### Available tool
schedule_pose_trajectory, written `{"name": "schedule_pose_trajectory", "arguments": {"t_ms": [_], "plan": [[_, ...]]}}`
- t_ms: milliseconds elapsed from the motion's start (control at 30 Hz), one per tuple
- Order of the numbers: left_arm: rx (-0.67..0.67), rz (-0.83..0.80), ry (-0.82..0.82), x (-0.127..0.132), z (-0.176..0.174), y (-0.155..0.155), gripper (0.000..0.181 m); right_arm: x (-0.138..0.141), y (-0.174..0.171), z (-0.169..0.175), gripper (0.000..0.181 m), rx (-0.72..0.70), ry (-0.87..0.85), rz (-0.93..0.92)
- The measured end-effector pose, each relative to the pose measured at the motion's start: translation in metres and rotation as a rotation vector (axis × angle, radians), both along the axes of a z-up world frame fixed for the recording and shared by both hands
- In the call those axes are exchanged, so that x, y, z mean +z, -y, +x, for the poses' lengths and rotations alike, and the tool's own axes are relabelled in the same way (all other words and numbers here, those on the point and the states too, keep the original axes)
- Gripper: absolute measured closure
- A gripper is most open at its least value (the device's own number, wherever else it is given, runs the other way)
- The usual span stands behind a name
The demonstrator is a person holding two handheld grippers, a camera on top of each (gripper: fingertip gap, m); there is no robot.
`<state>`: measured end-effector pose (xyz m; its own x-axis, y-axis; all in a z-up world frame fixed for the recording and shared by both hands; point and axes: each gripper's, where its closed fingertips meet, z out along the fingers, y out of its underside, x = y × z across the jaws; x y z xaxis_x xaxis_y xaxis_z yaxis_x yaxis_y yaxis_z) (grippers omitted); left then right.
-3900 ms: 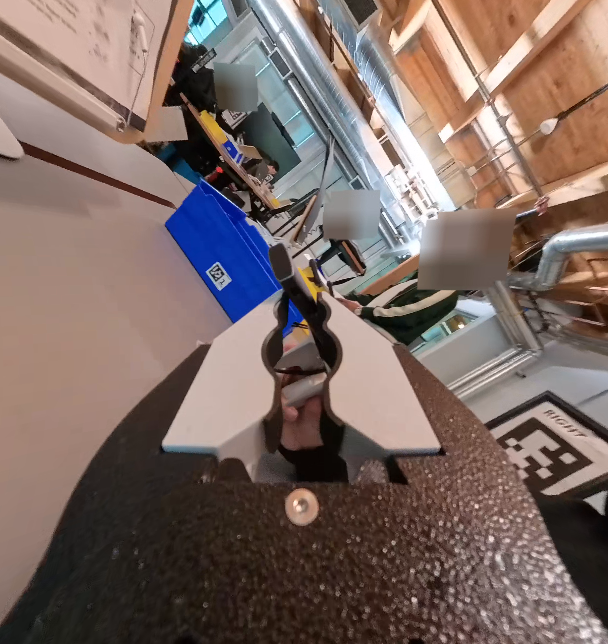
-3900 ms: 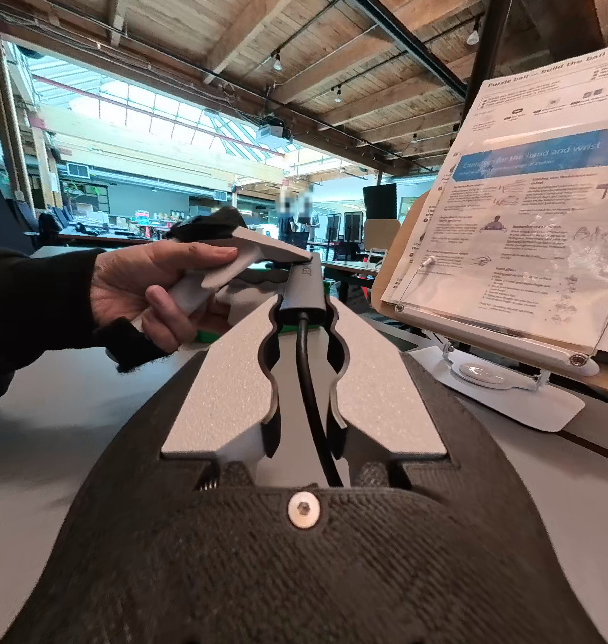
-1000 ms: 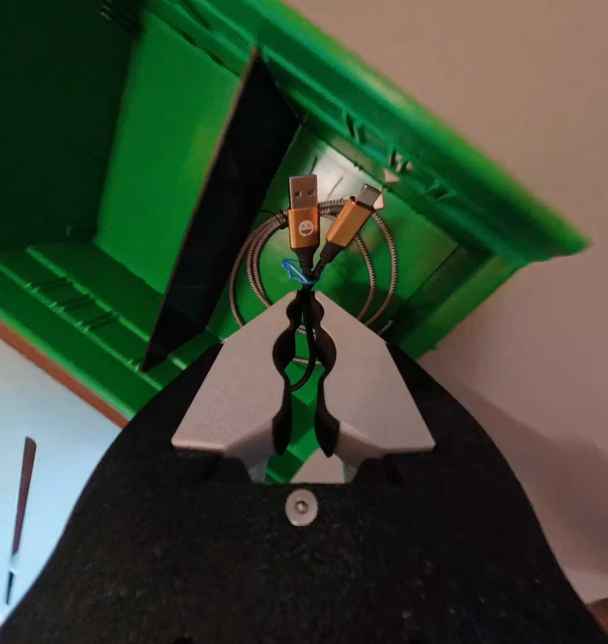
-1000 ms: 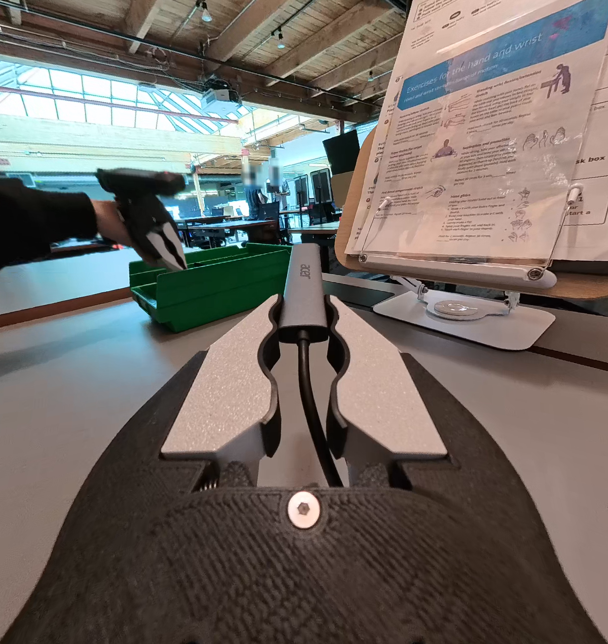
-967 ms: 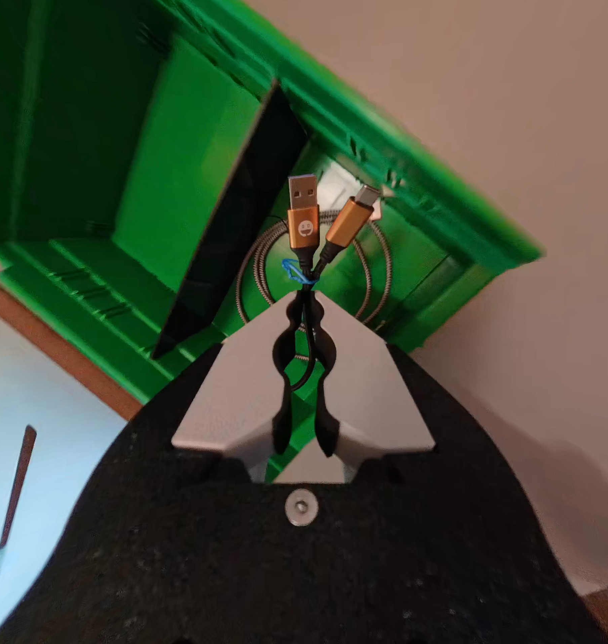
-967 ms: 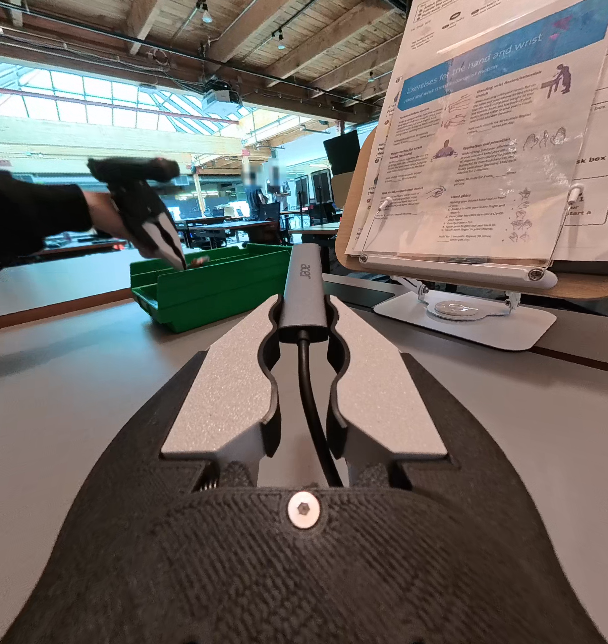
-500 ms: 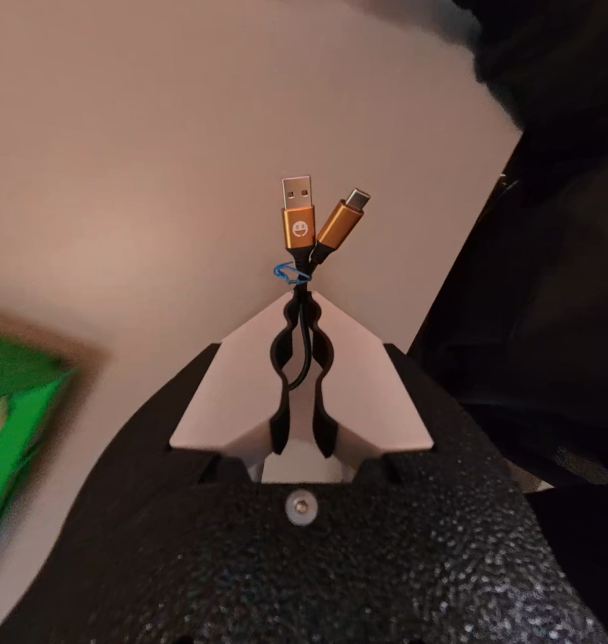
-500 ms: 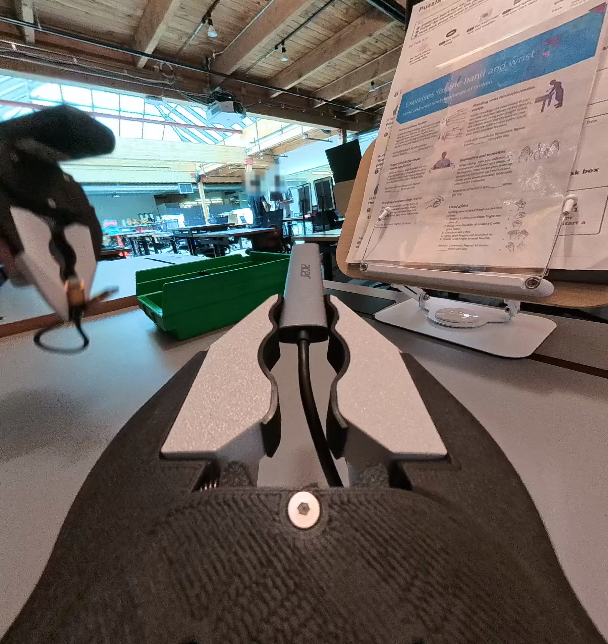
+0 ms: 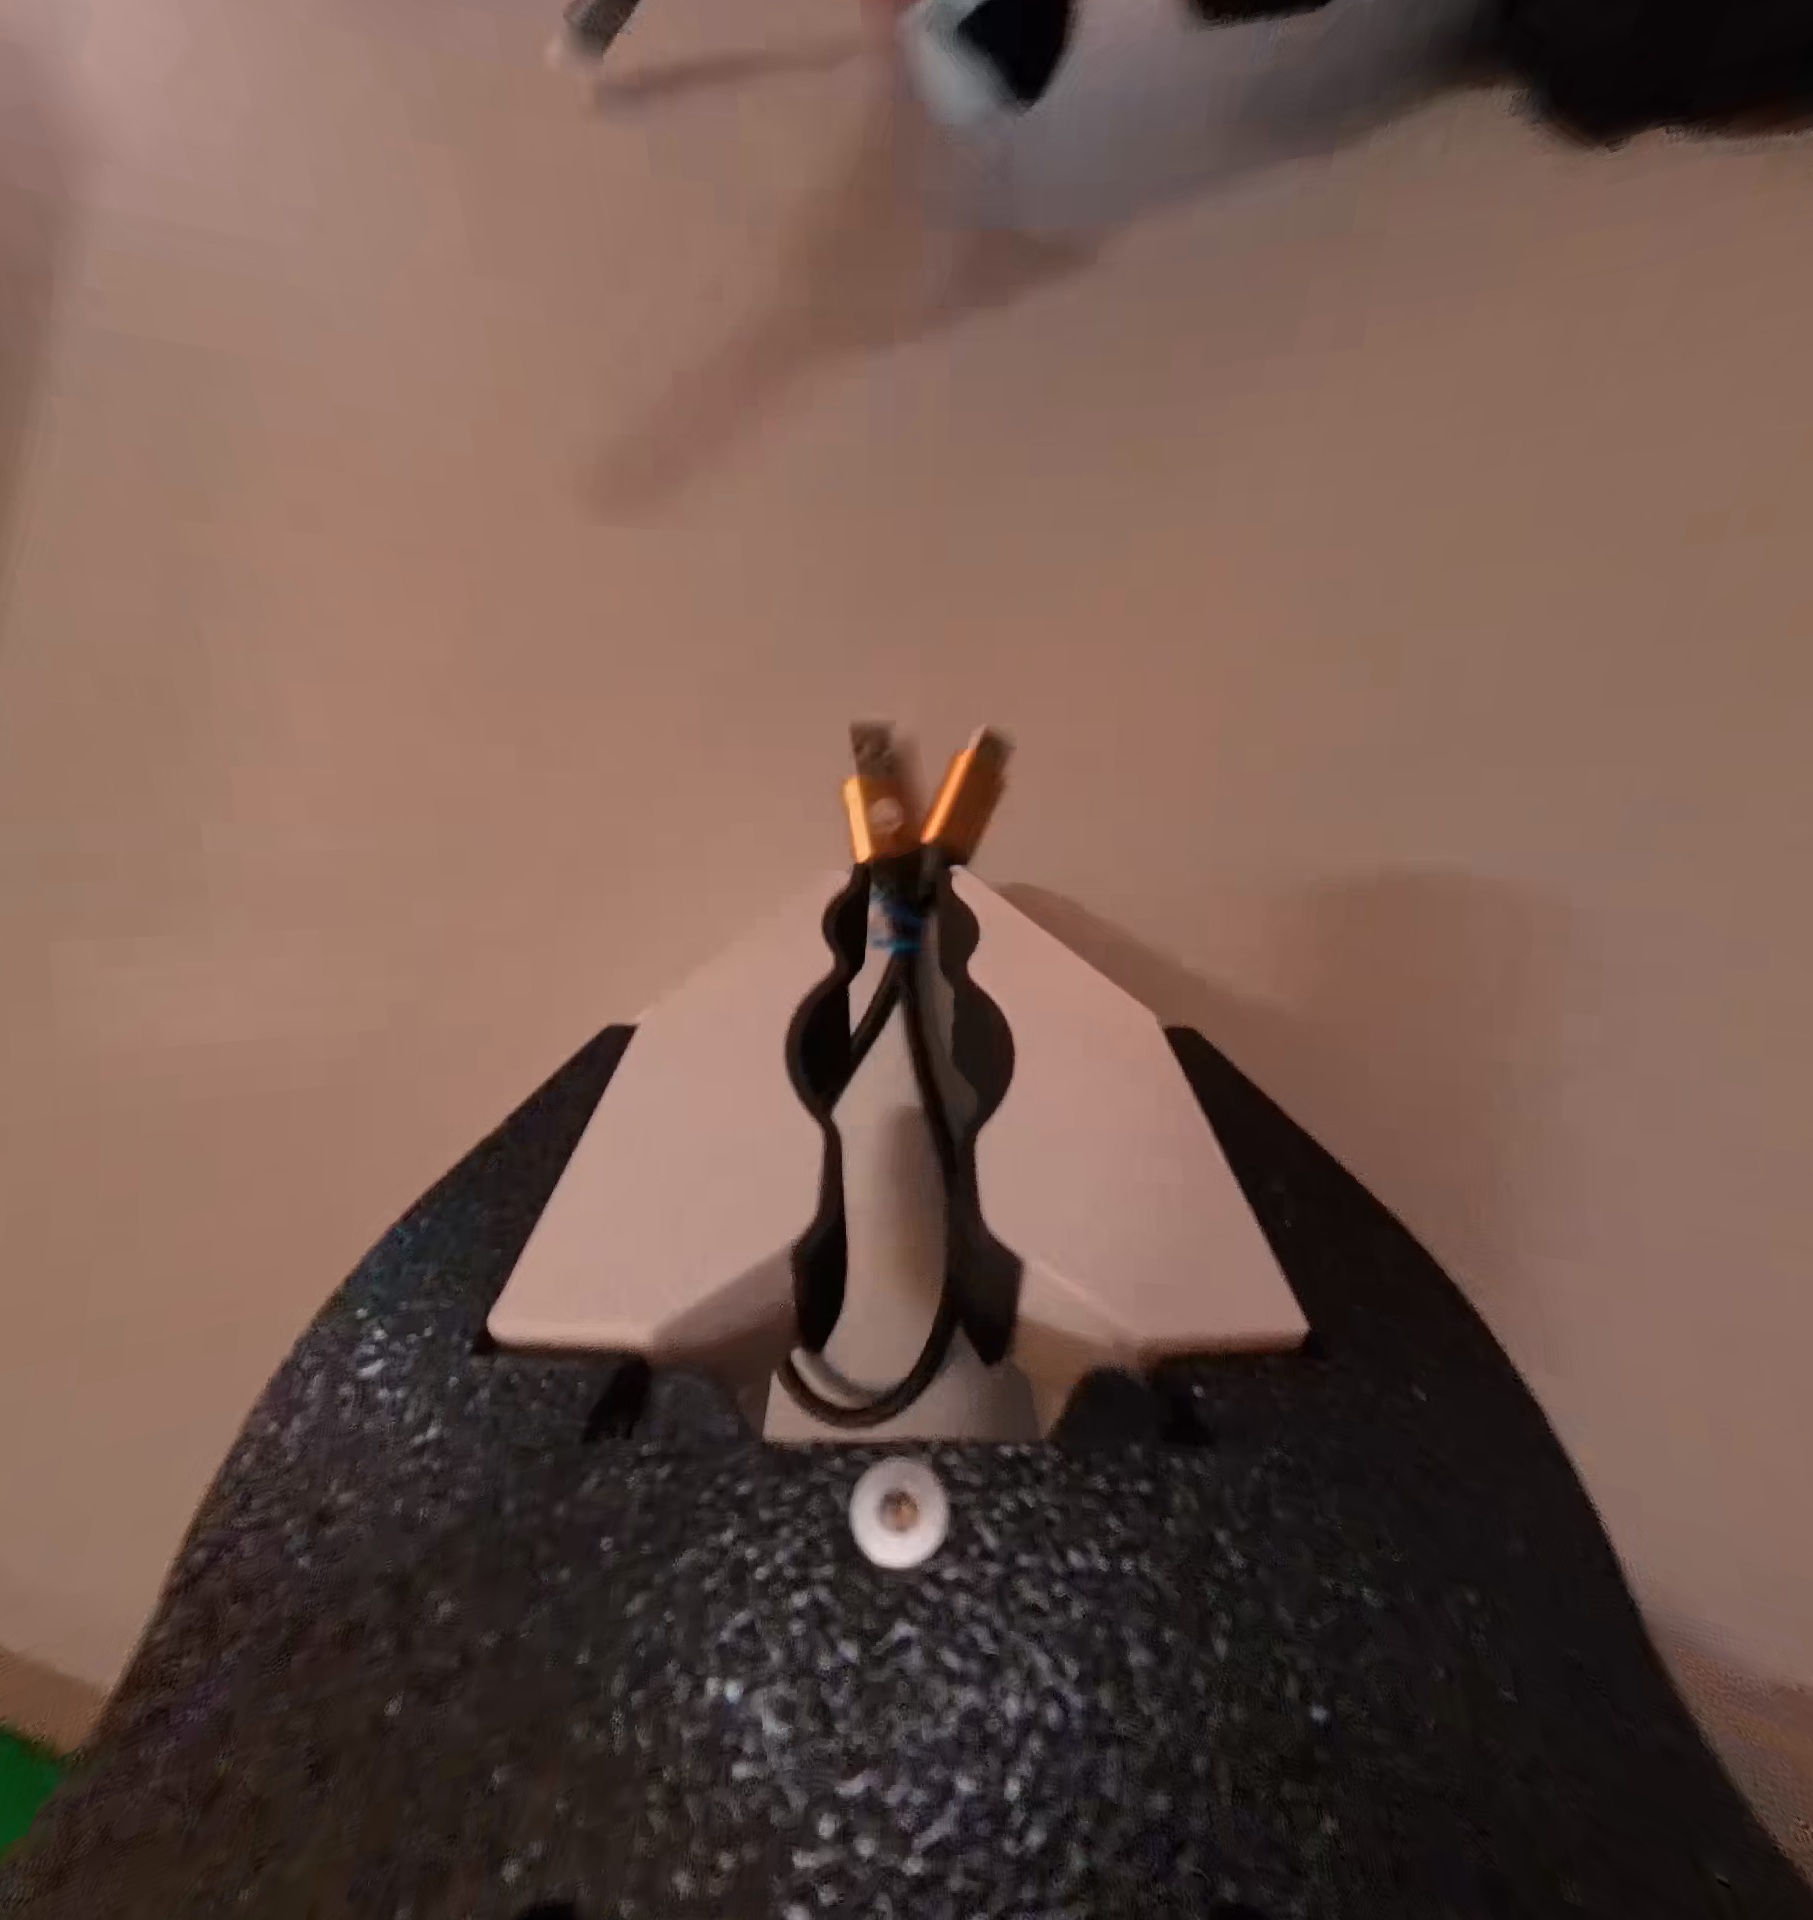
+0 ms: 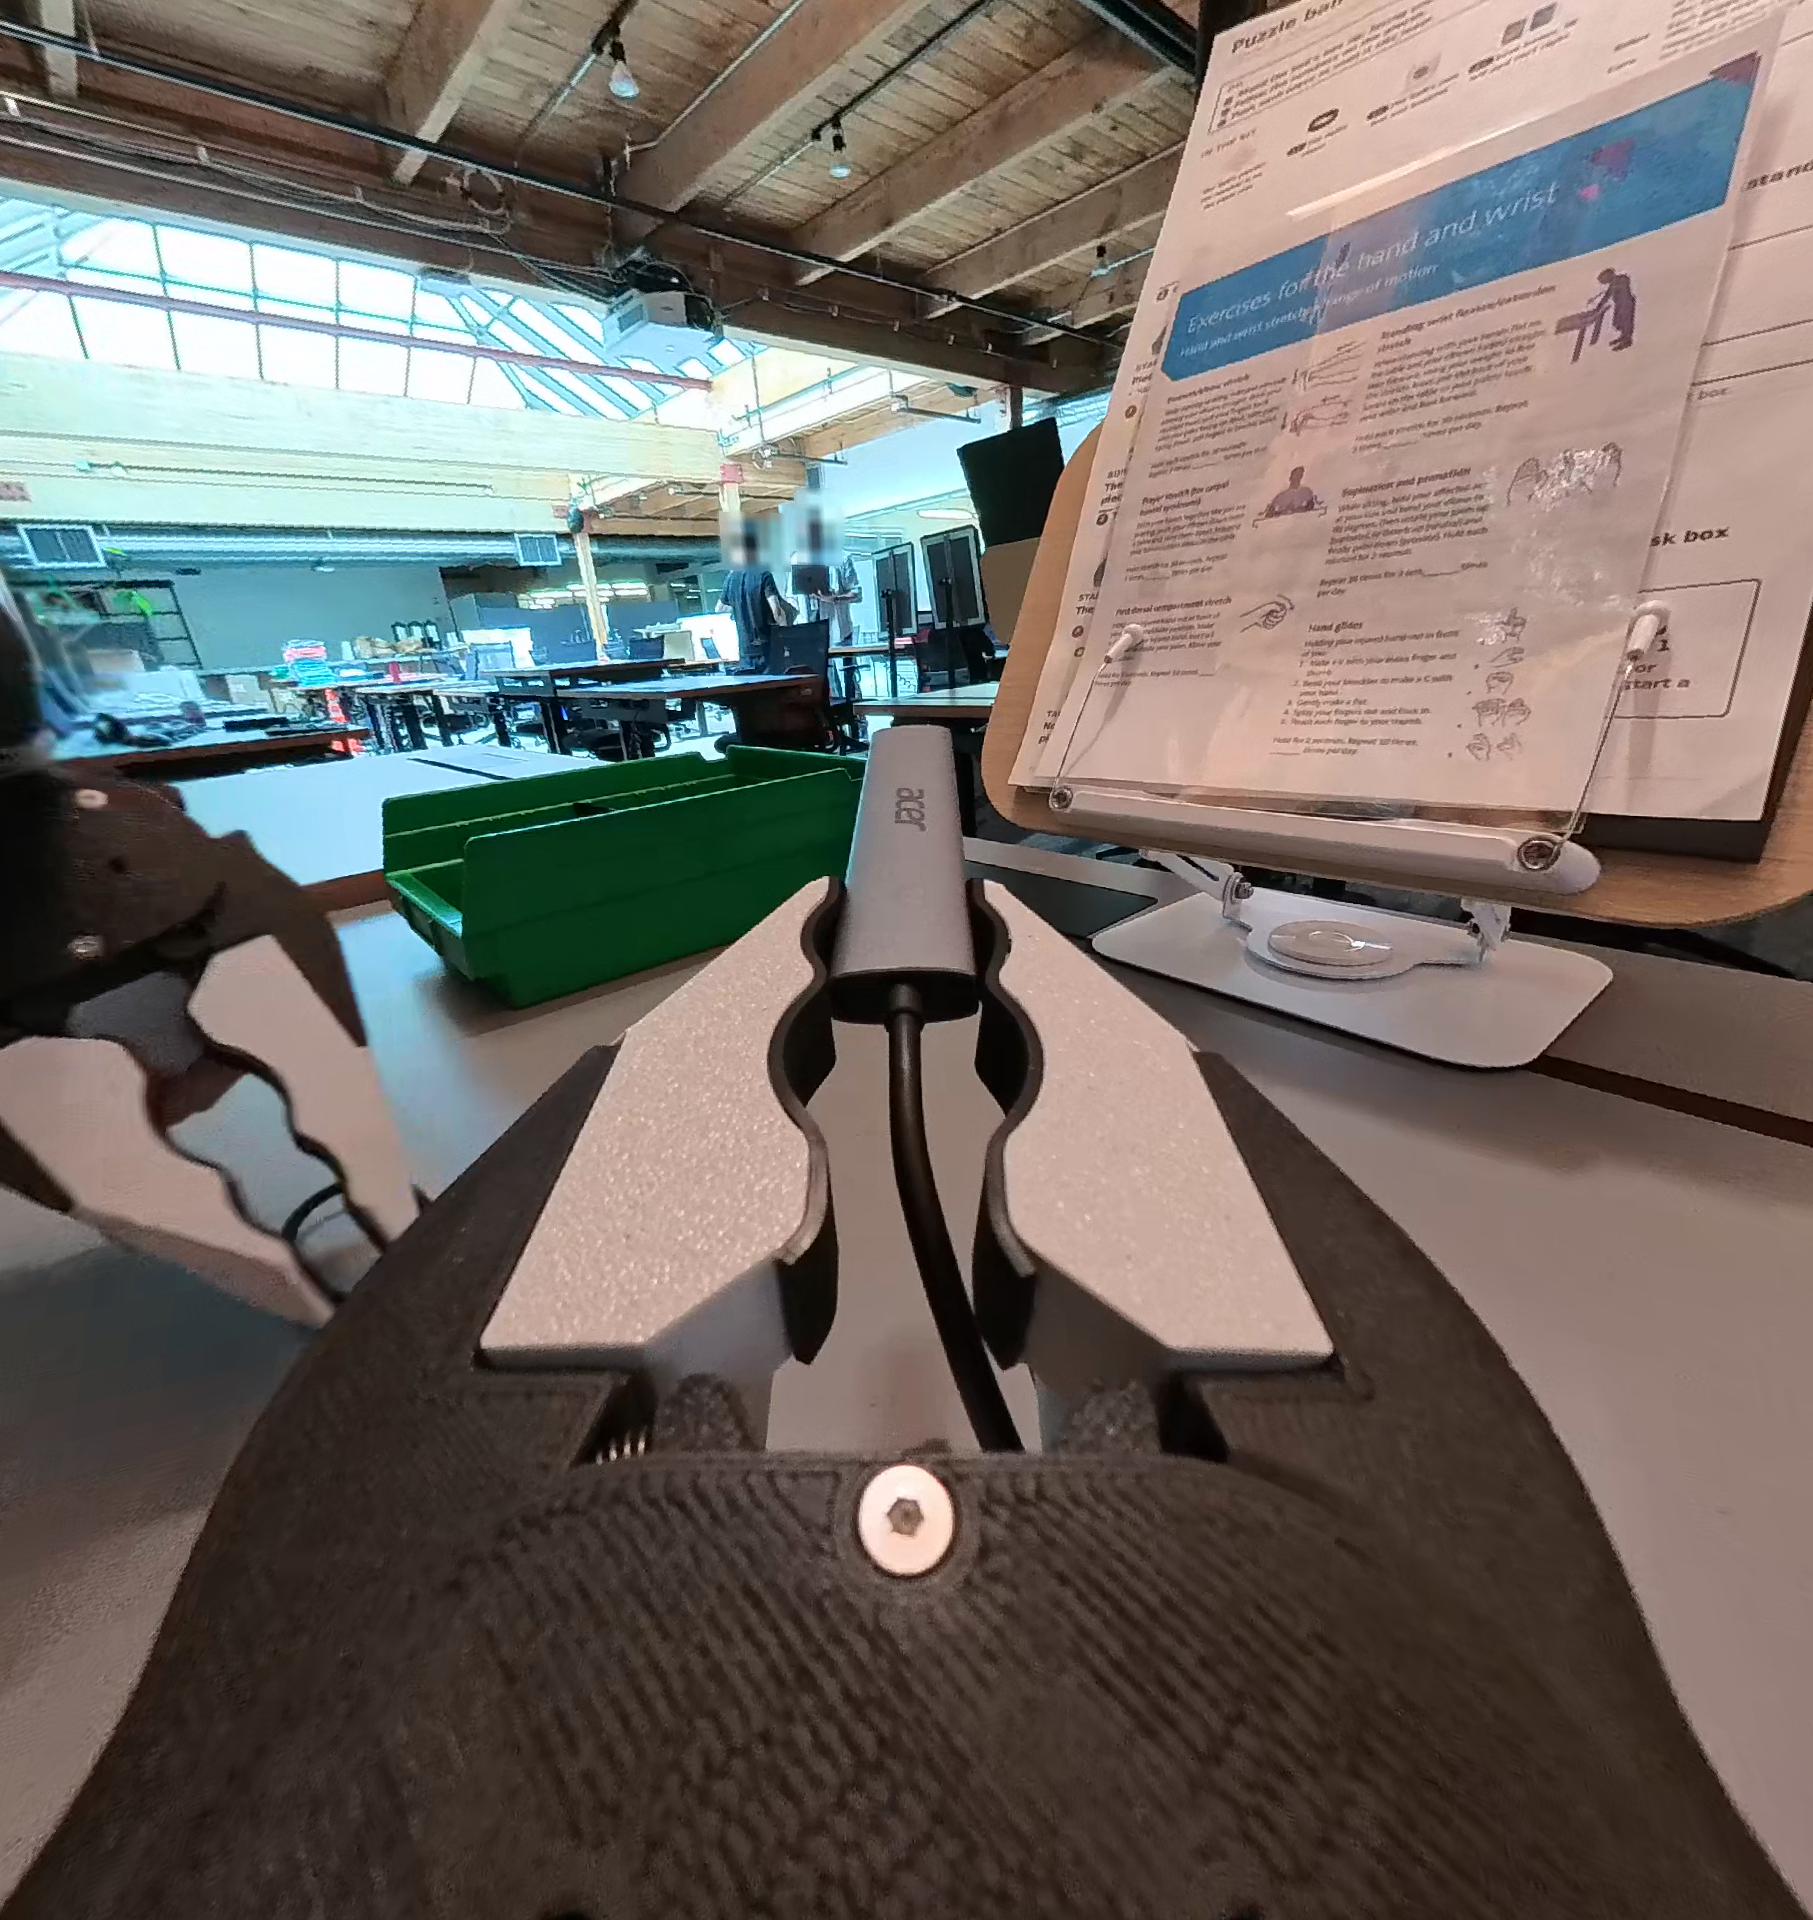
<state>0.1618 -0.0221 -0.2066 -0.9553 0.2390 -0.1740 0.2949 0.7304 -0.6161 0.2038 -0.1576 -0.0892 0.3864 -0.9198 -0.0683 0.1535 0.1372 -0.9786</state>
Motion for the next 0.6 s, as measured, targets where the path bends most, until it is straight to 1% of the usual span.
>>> {"name": "schedule_pose_trajectory", "arguments": {"t_ms": [33, 100, 200, 333, 400, 467, 600], "plan": [[-0.057, -0.021, 0.019, 0.003, -0.008, 0.003, 0.169, 0.000, 0.000, 0.000, 0.159, 0.003, 0.000, 0.000], [-0.122, -0.002, 0.071, 0.000, -0.013, 0.003, 0.168, -0.001, -0.001, 0.001, 0.159, 0.007, -0.003, 0.000], [-0.199, 0.027, 0.156, -0.011, -0.012, 0.004, 0.171, -0.002, -0.004, 0.001, 0.159, 0.015, -0.009, -0.007], [-0.223, 0.055, 0.216, -0.024, -0.003, 0.006, 0.171, -0.003, -0.006, 0.001, 0.159, 0.019, -0.010, -0.017], [-0.226, 0.053, 0.201, -0.025, -0.001, 0.007, 0.175, -0.004, -0.006, 0.001, 0.159, 0.020, -0.014, -0.017], [-0.212, 0.046, 0.161, -0.026, 0.001, 0.008, 0.175, -0.005, -0.006, 0.001, 0.159, 0.025, -0.018, -0.017], [-0.152, 0.009, 0.013, -0.027, 0.003, 0.010, 0.176, -0.007, -0.007, 0.002, 0.159, 0.029, -0.023, -0.021]]}}
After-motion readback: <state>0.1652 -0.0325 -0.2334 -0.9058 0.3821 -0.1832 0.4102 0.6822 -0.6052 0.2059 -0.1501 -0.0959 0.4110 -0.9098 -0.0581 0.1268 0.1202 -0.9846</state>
